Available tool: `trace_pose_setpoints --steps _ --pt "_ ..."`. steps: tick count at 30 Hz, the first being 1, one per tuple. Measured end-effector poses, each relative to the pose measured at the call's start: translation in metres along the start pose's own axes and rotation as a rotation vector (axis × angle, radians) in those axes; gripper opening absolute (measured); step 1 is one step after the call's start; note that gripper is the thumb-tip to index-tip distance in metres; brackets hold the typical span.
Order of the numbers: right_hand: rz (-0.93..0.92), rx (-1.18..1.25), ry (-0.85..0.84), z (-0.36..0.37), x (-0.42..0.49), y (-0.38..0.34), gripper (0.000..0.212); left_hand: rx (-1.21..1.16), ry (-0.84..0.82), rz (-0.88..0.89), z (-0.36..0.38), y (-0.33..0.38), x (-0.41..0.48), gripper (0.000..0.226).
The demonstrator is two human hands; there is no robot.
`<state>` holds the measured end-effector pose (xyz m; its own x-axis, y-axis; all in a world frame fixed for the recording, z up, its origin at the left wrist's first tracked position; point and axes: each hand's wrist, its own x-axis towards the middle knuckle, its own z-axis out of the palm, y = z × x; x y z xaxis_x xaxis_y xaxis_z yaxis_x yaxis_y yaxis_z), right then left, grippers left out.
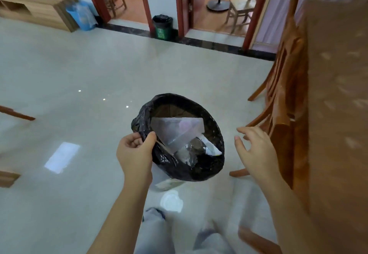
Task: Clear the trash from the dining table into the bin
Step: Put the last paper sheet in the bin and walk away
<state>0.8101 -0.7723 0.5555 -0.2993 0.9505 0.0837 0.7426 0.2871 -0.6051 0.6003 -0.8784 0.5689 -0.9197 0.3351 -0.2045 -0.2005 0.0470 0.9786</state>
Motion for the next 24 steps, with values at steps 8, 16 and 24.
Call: trace_pose_setpoints --steps 8,16,24 --pt "0.345 0.021 0.107 0.093 0.050 -0.022 0.027 0.210 -0.341 -0.048 0.058 -0.039 0.142 0.023" --pt "0.655 0.030 0.186 0.205 0.061 -0.019 0.028 0.510 -0.654 0.040 0.102 -0.114 0.228 0.018" --pt "0.781 0.028 0.189 0.323 0.059 0.024 0.028 0.693 -0.727 0.036 0.108 -0.242 0.294 0.017"
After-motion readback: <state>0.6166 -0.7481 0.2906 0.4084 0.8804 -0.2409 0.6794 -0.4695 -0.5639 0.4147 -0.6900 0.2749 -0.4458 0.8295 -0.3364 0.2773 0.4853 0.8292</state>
